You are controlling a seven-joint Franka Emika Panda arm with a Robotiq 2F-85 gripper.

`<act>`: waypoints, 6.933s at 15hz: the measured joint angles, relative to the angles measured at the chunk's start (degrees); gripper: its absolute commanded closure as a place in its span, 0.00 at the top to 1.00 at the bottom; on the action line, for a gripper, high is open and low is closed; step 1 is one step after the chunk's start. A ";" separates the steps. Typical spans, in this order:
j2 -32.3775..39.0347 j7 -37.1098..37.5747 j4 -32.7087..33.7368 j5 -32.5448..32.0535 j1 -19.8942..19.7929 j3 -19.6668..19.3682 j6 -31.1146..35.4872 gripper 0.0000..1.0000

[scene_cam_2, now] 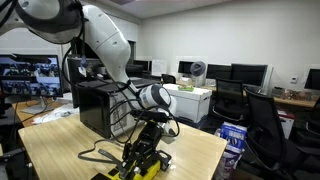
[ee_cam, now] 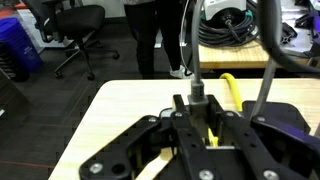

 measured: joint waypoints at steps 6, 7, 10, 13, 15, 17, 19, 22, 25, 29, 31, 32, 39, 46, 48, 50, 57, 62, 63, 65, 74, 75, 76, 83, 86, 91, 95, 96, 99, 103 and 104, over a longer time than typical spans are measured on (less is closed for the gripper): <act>3.05 0.35 4.65 2.86 -0.20 -1.06 -3.80 0.07; 3.81 0.17 5.68 2.89 -0.20 -1.06 -4.77 0.07; 4.60 -0.67 6.75 2.87 -0.19 -1.05 -5.73 0.07; 4.82 -2.02 6.97 2.55 -0.13 -0.95 -6.03 0.07; 4.85 -3.34 6.97 2.23 -0.11 -0.89 -6.05 0.07; 4.90 -5.97 6.97 1.57 -0.12 -0.74 -6.04 0.07; 5.01 -8.71 6.97 0.72 -0.15 -0.53 -6.01 0.07; 5.27 -12.41 7.03 -0.35 -0.14 -0.31 -5.99 0.07; 5.44 -14.72 7.10 -1.00 -0.14 -0.19 -5.98 0.07; 5.57 -16.92 7.07 -1.89 -0.14 0.13 -5.95 0.07; 5.57 -17.36 6.98 -2.14 -0.13 0.22 -5.91 0.07; 5.57 -17.49 6.94 -2.27 -0.13 0.27 -5.89 0.07; 5.55 -17.52 6.55 -3.29 -0.03 0.67 -5.86 0.07; 4.96 -16.90 5.22 -4.19 0.41 0.81 -5.13 0.07; 4.21 -15.44 4.21 -4.19 0.47 0.83 -4.39 0.07; 3.33 -13.70 3.08 -3.97 0.46 0.84 -3.52 0.07; 2.05 -4.98 2.01 0.03 0.38 0.29 -4.34 0.07; 3.20 -0.94 4.18 3.69 0.01 -0.56 -6.47 0.07; 3.51 -0.53 4.81 4.25 -0.18 -0.66 -6.93 0.07; 4.17 -0.09 6.18 5.39 -0.55 -0.89 -7.91 0.07; 4.81 -1.15 8.56 5.50 -1.18 -1.16 -10.45 0.07; 5.14 -1.61 9.08 5.21 -1.25 -1.31 -11.15 0.07; 5.49 -2.05 9.57 4.94 -1.38 -1.39 -11.83 0.07; 7.91 -7.48 12.33 2.11 -2.52 -1.44 -12.48 0.07; 8.03 -8.93 13.12 1.98 -2.49 -0.95 -12.41 0.07; 8.05 -9.54 13.77 1.98 -2.21 -0.07 -12.43 0.07; 8.50 -9.54 13.77 1.98 -2.25 -0.08 -12.46 0.07; 8.65 -9.54 13.78 1.98 -2.25 -0.08 -12.46 0.06; 9.02 -9.54 13.92 1.98 -2.24 -0.04 -12.46 0.07; 9.37 -9.54 14.15 1.97 -2.13 0.46 -12.46 0.07; 9.60 -9.54 14.25 1.80 -1.98 0.41 -12.52 0.07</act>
